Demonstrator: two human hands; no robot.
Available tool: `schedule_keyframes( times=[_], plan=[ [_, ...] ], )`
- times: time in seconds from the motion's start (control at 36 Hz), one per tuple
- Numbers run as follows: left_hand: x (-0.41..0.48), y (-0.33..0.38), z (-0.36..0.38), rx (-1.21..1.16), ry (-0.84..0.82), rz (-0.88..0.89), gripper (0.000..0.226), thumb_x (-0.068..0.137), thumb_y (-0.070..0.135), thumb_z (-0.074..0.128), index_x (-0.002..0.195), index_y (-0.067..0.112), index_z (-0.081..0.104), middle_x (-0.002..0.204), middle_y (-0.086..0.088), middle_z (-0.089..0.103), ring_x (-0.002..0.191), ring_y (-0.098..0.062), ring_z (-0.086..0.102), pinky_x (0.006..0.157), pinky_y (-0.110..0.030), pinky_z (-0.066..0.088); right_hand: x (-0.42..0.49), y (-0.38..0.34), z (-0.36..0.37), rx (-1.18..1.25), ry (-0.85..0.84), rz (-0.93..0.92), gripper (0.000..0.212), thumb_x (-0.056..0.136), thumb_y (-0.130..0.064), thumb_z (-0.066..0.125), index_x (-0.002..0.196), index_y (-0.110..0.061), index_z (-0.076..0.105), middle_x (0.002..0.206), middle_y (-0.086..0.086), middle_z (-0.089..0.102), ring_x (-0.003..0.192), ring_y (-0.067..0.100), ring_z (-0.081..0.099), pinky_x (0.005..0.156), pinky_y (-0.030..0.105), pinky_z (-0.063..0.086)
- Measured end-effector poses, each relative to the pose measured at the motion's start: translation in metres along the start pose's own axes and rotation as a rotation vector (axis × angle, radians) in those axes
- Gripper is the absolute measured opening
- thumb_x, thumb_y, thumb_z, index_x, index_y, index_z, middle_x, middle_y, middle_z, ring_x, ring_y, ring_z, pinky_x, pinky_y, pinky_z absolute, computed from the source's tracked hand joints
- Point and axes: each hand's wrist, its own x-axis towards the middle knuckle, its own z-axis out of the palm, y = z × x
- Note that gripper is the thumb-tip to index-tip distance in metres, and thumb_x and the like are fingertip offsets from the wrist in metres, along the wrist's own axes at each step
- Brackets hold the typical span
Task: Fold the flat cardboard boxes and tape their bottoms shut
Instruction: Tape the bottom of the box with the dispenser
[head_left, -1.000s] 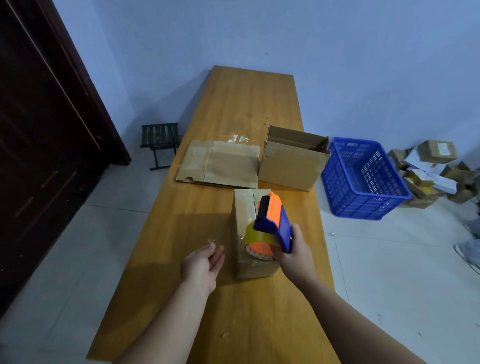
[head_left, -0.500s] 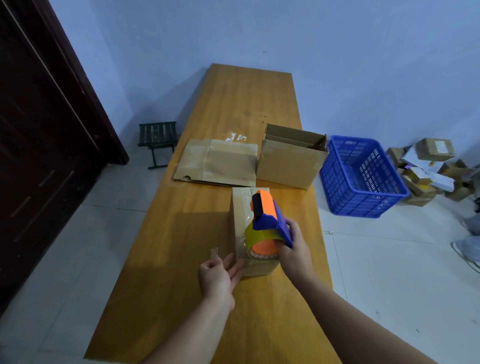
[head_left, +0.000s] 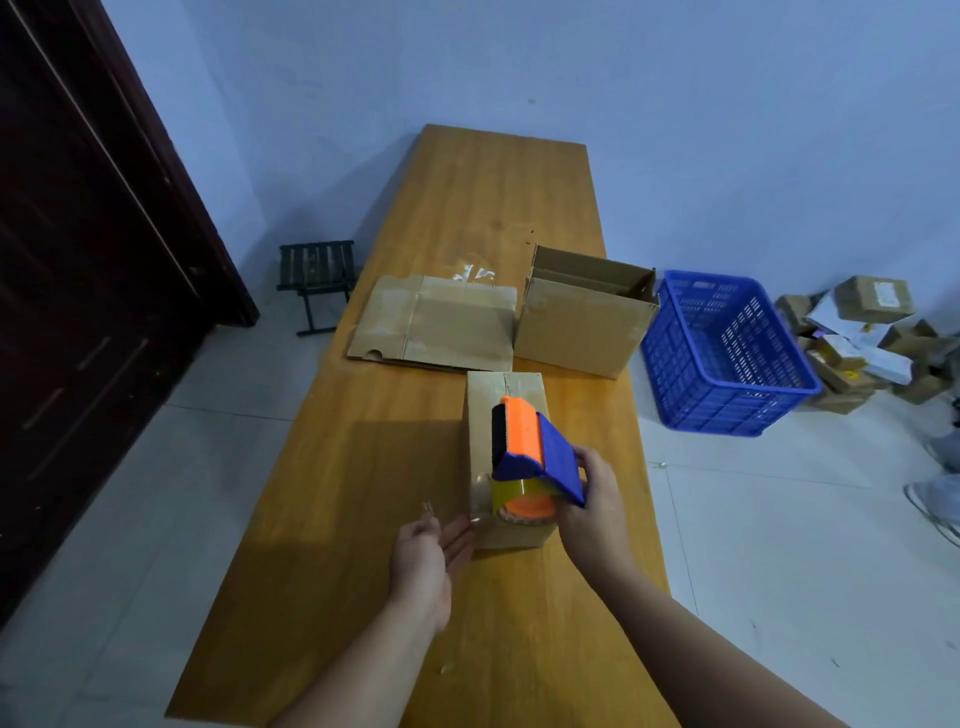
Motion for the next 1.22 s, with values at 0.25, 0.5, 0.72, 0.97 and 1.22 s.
schedule_keyframes(
  times=[0.25,0.5,0.72,0.97,1.22],
  plan=[
    [0.018,0.0,0.002,0.172,0.042,0.103,0.014,0.101,0.015,0.037,0.109,0.011,0.049,0.105,-0.015,0.066,0.095,-0.025,0.064,0.089,-0.04,0.051,0.004,-0.001,-0.02,0.062,-0.199,-0.009,0.035,0.077,-0.027,0.07,0.104,-0.029,0.048,0.102,-0.004,0.059,0.093,0.014,0.061,0.072,0.031,0.057],
    [0.043,0.023,0.011,0.168,0.095,0.134,0.012,0.099,0.007,0.039,0.098,0.014,0.05,0.106,-0.015,0.063,0.095,-0.023,0.063,0.093,-0.038,0.05,0.004,-0.004,-0.018,-0.041,-0.266,0.001,0.037,0.079,-0.026,0.073,0.104,-0.024,0.045,0.096,0.001,0.057,0.084,0.016,0.059,0.061,0.019,0.048],
    [0.054,0.026,0.01,0.44,0.144,0.196,0.014,0.096,0.011,0.044,0.088,0.02,0.051,0.1,-0.011,0.062,0.094,-0.026,0.062,0.084,-0.04,0.054,0.002,-0.02,-0.012,-0.079,-0.268,-0.038,0.046,0.086,-0.022,0.069,0.116,-0.033,0.037,0.104,-0.017,0.052,0.095,0.004,0.057,0.065,0.014,0.045],
    [0.055,0.031,0.012,0.661,0.143,0.346,0.01,0.1,0.023,0.04,0.105,0.019,0.047,0.102,-0.008,0.065,0.093,-0.023,0.063,0.07,-0.031,0.05,-0.001,-0.008,-0.013,-0.066,-0.208,-0.074,0.035,0.087,-0.021,0.068,0.111,-0.026,0.044,0.099,-0.011,0.056,0.088,-0.003,0.057,0.062,0.013,0.047],
    [0.063,0.034,0.008,0.567,0.098,0.193,0.01,0.096,0.014,0.047,0.101,0.015,0.055,0.103,-0.011,0.062,0.098,-0.026,0.061,0.091,-0.045,0.051,0.002,-0.012,-0.013,-0.123,-0.24,-0.098,0.038,0.081,-0.028,0.074,0.105,-0.026,0.044,0.095,-0.014,0.056,0.088,-0.01,0.055,0.061,0.008,0.045]
  ],
)
